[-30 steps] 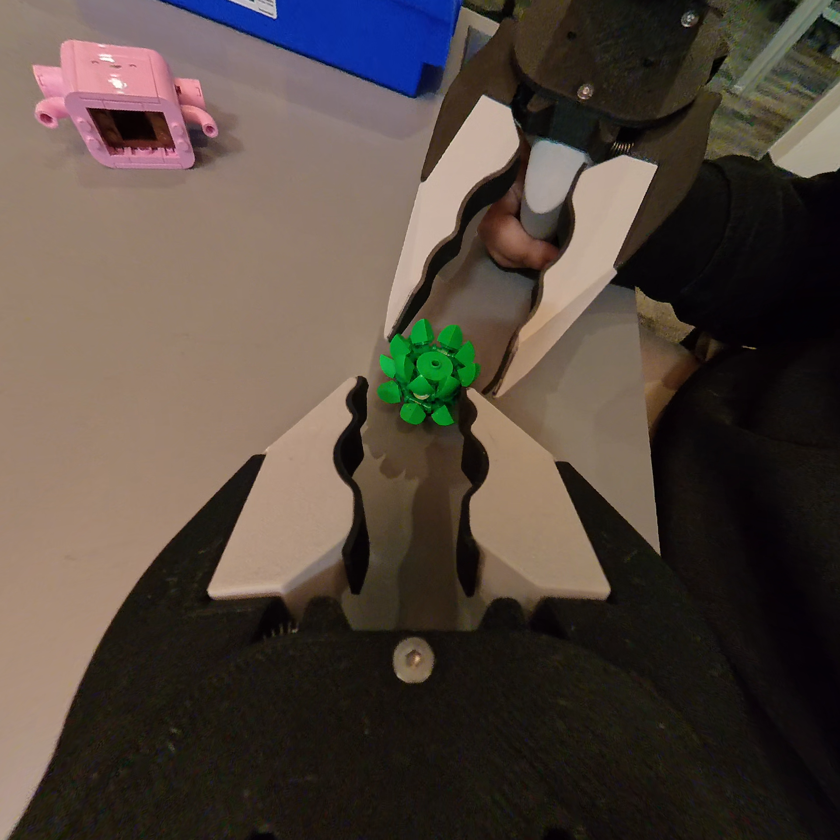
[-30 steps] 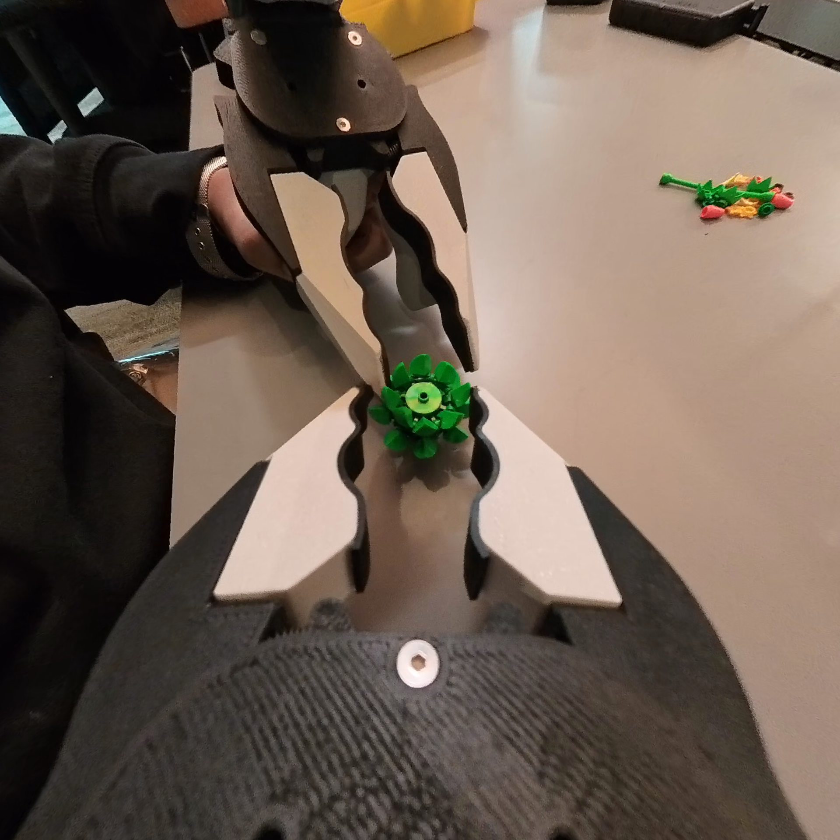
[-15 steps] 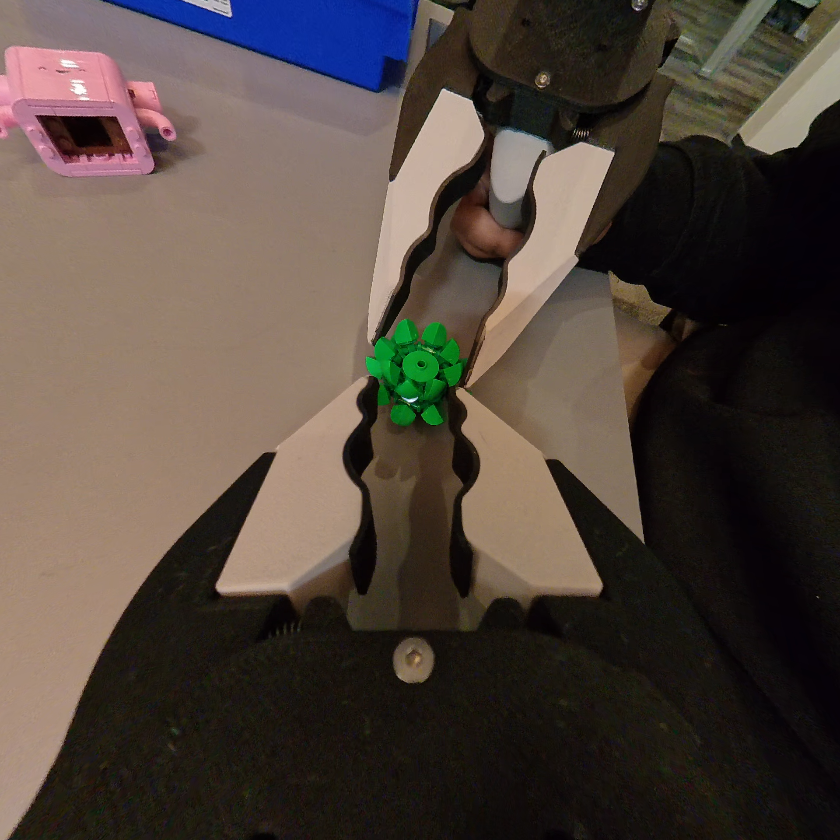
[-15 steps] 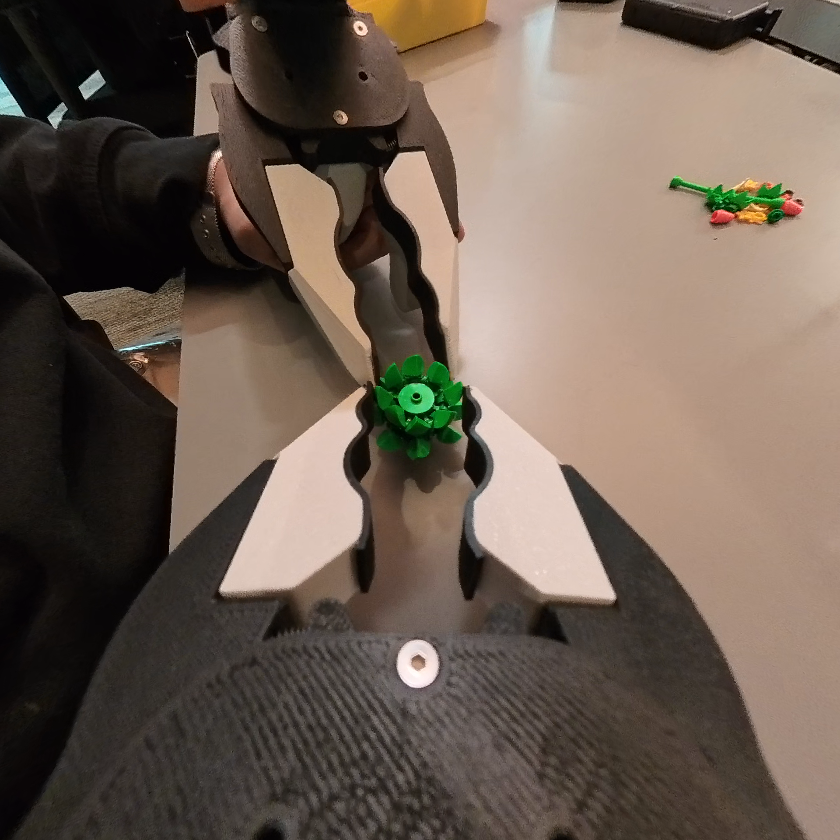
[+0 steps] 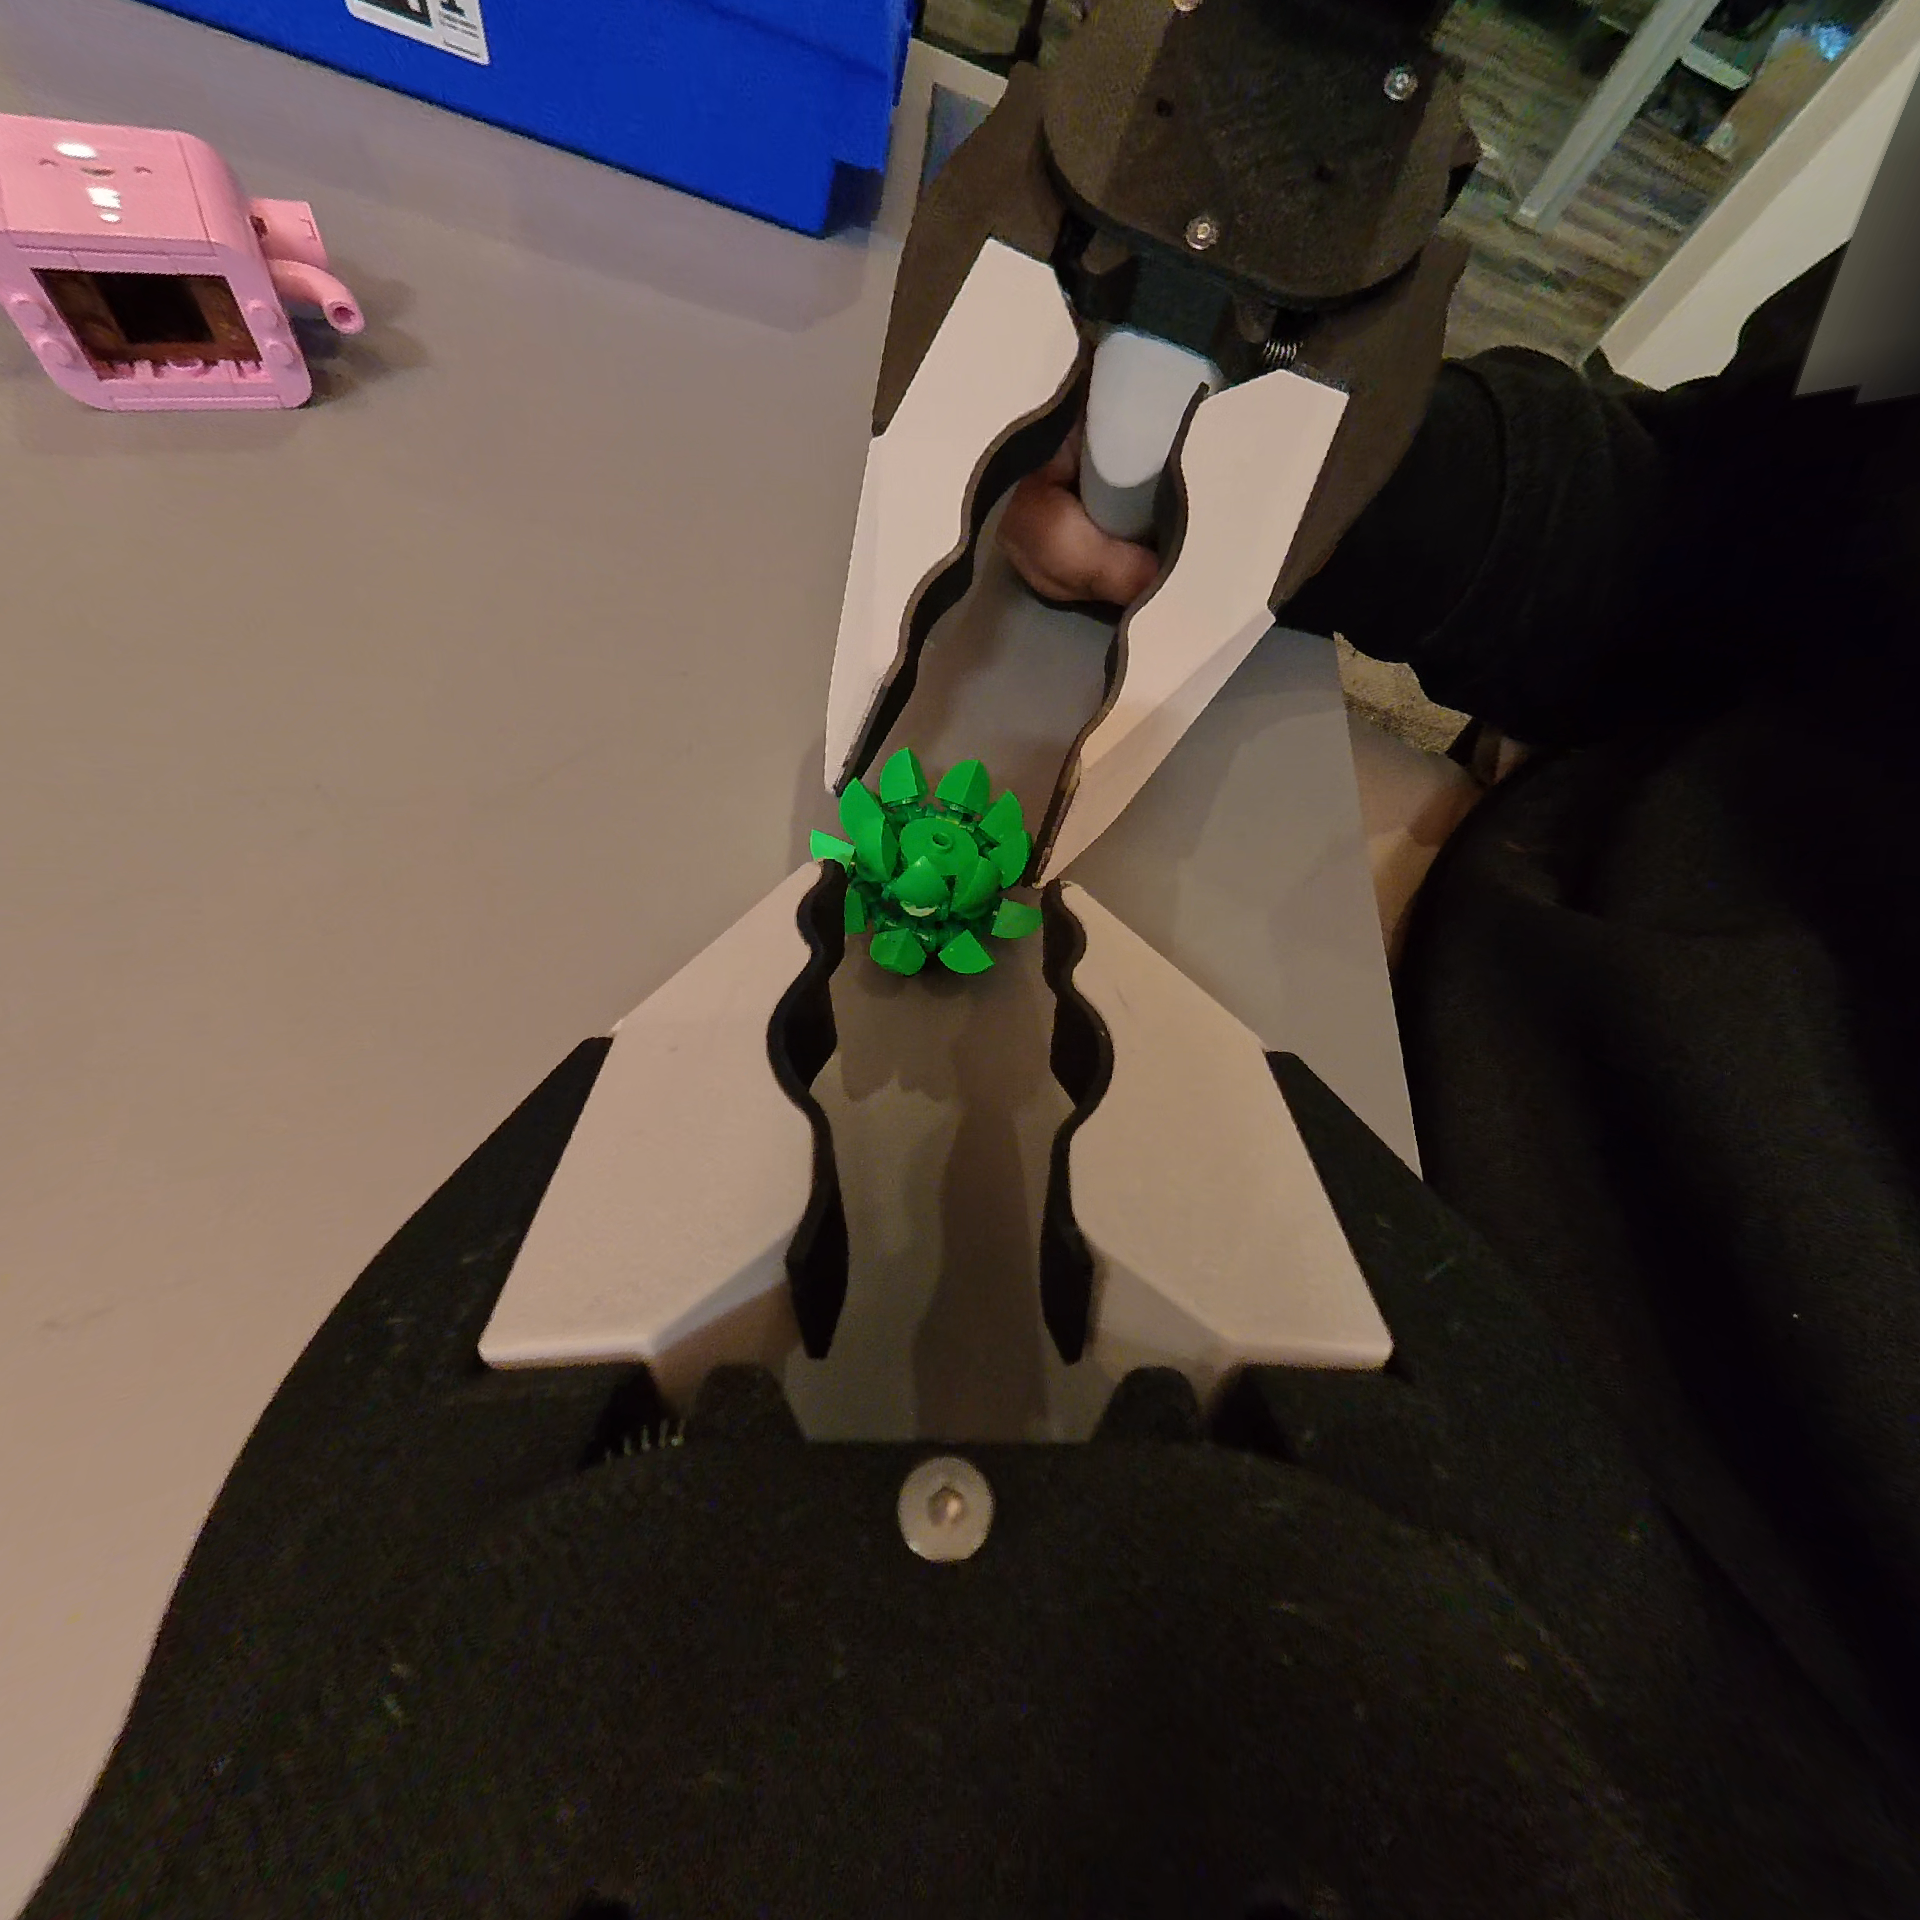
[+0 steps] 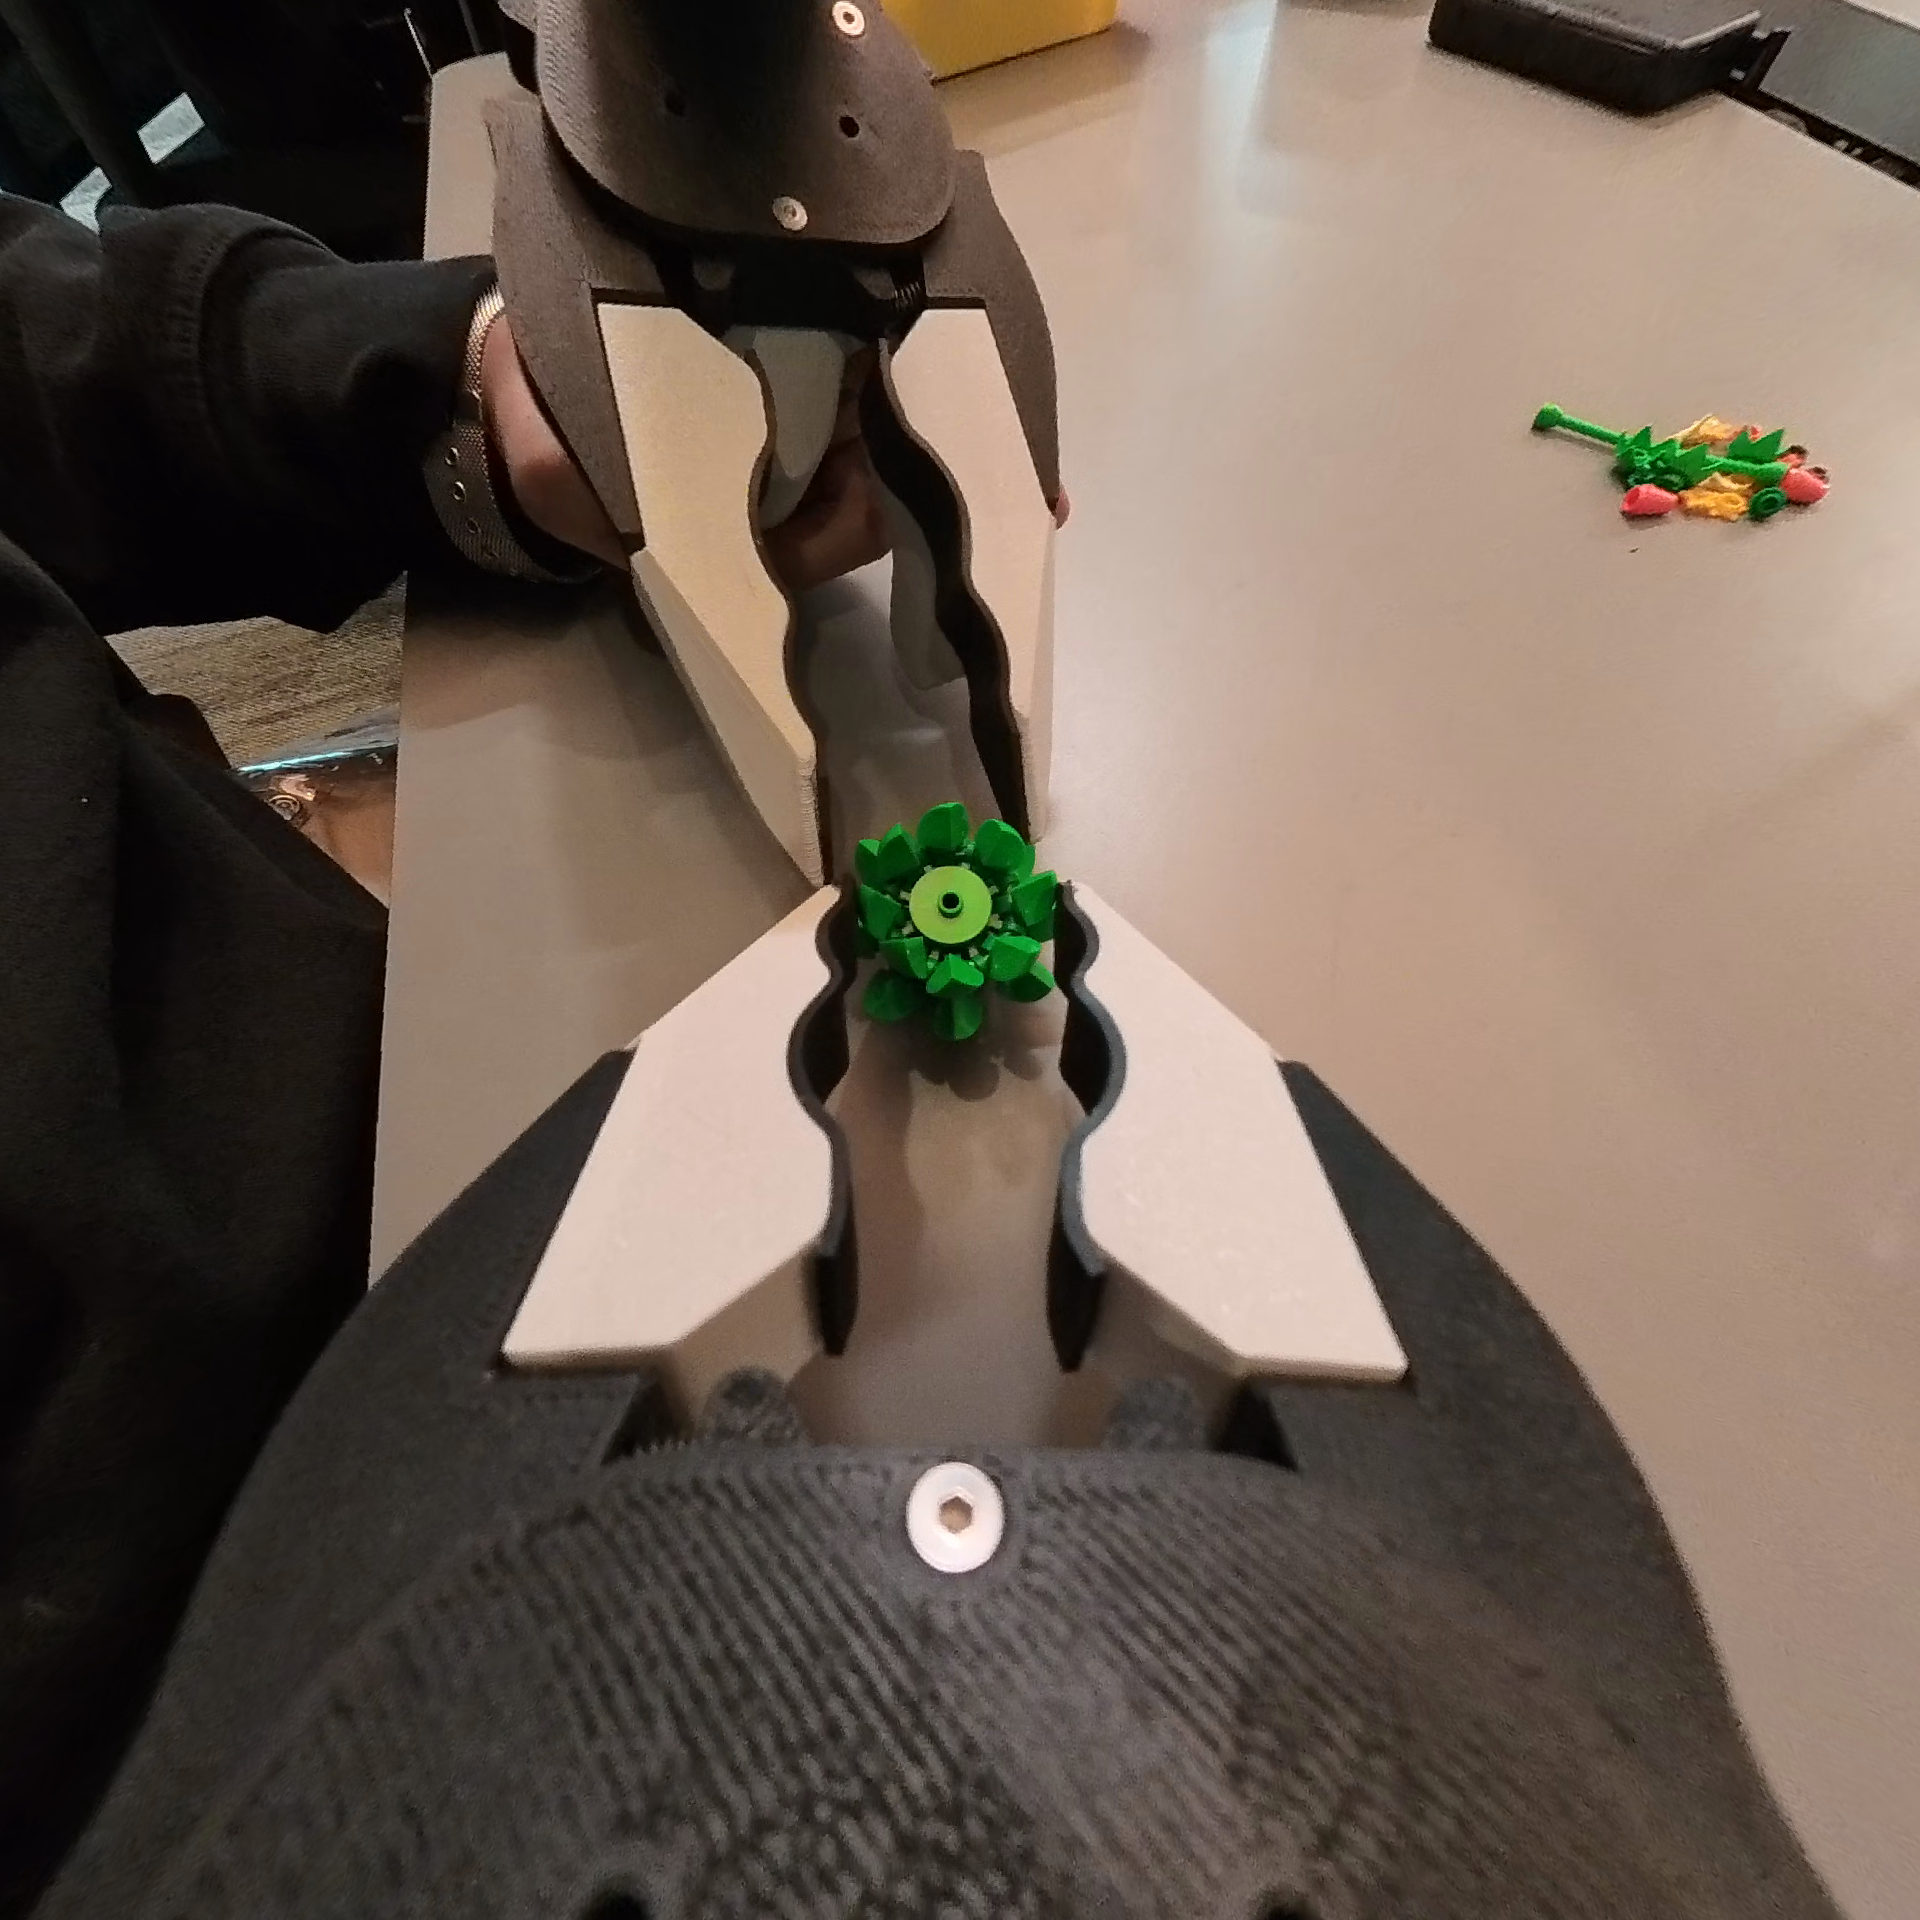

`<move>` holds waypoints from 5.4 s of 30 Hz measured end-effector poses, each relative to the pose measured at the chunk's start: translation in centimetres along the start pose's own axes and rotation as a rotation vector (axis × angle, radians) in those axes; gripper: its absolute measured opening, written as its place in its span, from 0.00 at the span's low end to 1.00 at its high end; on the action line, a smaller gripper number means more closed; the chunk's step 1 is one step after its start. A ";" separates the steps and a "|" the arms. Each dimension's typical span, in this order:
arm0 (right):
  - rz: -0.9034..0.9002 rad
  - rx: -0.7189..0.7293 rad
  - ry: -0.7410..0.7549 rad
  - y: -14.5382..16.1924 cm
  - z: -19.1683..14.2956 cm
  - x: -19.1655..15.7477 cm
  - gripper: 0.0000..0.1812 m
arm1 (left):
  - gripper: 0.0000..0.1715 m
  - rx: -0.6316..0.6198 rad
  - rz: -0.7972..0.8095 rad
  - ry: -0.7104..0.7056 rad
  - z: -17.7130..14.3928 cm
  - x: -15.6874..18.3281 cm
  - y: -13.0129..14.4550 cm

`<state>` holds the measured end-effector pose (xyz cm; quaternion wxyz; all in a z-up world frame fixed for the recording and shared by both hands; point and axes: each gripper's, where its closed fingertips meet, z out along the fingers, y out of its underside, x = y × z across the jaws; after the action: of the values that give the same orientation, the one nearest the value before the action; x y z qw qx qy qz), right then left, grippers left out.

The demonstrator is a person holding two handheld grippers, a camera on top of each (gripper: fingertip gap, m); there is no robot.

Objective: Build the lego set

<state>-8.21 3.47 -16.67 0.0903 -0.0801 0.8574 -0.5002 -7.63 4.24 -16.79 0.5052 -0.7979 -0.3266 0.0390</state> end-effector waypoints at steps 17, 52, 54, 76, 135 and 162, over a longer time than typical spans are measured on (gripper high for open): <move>-0.004 0.000 0.007 0.0 0.0 0.0 0.20 | 0.21 -0.018 -0.011 -0.002 0.2 -0.1 0.2; 0.019 0.019 -0.029 -0.2 -0.3 -0.3 0.20 | 0.20 0.012 -0.033 -0.044 -0.2 -0.8 -0.1; 0.033 0.037 -0.020 -0.4 -0.5 0.0 0.21 | 0.20 0.005 -0.028 -0.044 -0.1 -0.7 0.0; 0.163 -0.080 0.097 -1.0 -0.1 1.7 0.16 | 0.20 -0.054 0.018 -0.070 0.5 -0.6 0.6; 0.082 -0.421 -0.073 -0.6 0.5 0.6 0.16 | 0.19 -0.063 0.024 -0.082 0.6 -0.6 0.7; 0.053 -0.435 -0.046 -0.1 1.2 0.6 0.09 | 0.19 -0.064 0.025 -0.092 0.6 -0.8 0.7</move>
<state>-8.50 2.29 -17.17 0.1037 -0.0866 0.9447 -0.2988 -8.10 4.06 -17.89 0.4633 -0.8150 -0.3407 0.0714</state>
